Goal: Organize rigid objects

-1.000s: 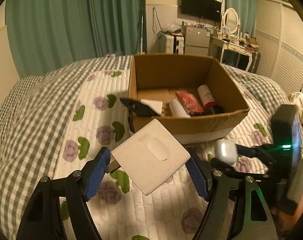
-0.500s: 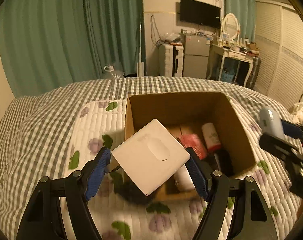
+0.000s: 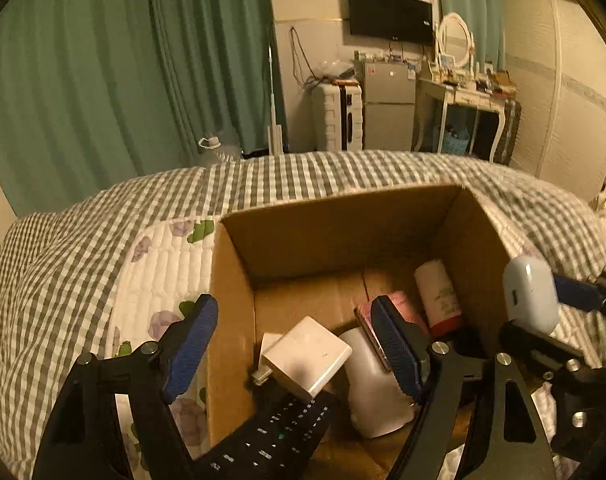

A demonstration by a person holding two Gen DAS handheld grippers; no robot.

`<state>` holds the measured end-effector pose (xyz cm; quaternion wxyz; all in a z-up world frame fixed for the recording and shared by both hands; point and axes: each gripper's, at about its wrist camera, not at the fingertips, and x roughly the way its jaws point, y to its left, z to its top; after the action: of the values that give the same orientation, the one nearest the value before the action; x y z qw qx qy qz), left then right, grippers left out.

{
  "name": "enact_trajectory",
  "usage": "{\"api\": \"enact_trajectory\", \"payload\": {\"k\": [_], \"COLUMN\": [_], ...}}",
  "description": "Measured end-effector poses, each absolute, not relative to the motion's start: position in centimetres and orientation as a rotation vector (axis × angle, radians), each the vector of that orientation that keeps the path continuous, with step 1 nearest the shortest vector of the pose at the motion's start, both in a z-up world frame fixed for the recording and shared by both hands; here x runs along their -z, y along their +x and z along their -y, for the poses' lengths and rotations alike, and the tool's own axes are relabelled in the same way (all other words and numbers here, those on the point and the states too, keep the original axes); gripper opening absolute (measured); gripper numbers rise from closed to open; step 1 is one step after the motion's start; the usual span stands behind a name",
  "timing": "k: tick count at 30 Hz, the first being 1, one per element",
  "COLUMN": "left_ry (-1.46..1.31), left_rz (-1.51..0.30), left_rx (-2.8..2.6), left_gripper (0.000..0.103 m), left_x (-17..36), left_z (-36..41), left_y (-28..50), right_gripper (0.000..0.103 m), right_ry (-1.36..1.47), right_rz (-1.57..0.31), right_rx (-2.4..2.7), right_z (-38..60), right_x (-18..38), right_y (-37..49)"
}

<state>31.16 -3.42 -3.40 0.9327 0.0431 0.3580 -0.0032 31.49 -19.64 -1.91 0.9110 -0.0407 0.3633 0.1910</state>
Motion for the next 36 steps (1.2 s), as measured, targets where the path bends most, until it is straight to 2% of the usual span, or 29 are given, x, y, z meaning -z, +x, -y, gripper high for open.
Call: {"api": "enact_trajectory", "payload": {"k": [6, 15, 17, 18, 24, 29, 32, 34, 36], "left_ry": [0.08, 0.068, 0.057, 0.052, 0.018, 0.01, 0.0, -0.013, -0.026], "left_rz": [-0.677, -0.638, -0.63, -0.624, -0.564, -0.485, -0.436, -0.403, -0.363], "left_rx": [-0.023, -0.043, -0.034, -0.031, -0.025, -0.009, 0.002, 0.013, 0.016], "left_gripper": [0.081, 0.081, 0.081, 0.081, 0.081, 0.091, 0.095, 0.103, 0.103], "left_x": [0.8, -0.5, -1.0, -1.3, -5.5, -10.0, -12.4, -13.5, -13.9], "left_z": [2.1, 0.4, 0.2, 0.1, 0.4, 1.5, 2.1, 2.4, 2.5], "left_y": [30.1, 28.4, 27.8, 27.6, 23.5, 18.7, 15.4, 13.0, 10.5], "right_gripper": [0.057, 0.057, 0.063, 0.07, 0.071, 0.072, 0.078, 0.079, 0.086], "right_ry": [-0.085, -0.08, -0.075, -0.068, -0.083, -0.113, -0.128, -0.11, -0.087], "right_rz": [-0.742, -0.799, -0.784, -0.774, -0.658, -0.54, -0.478, -0.427, -0.383], "right_rx": [-0.382, -0.343, -0.312, -0.303, -0.238, -0.193, -0.172, -0.158, -0.148], "right_z": [18.9, 15.1, 14.9, 15.0, 16.8, 17.9, 18.2, 18.8, 19.3], "right_x": [0.9, 3.0, 2.6, 2.2, -3.3, -10.0, -13.4, -15.3, -16.1], "right_y": [31.9, 35.8, 35.6, 35.4, 30.9, 25.1, 21.1, 18.1, 15.4]}}
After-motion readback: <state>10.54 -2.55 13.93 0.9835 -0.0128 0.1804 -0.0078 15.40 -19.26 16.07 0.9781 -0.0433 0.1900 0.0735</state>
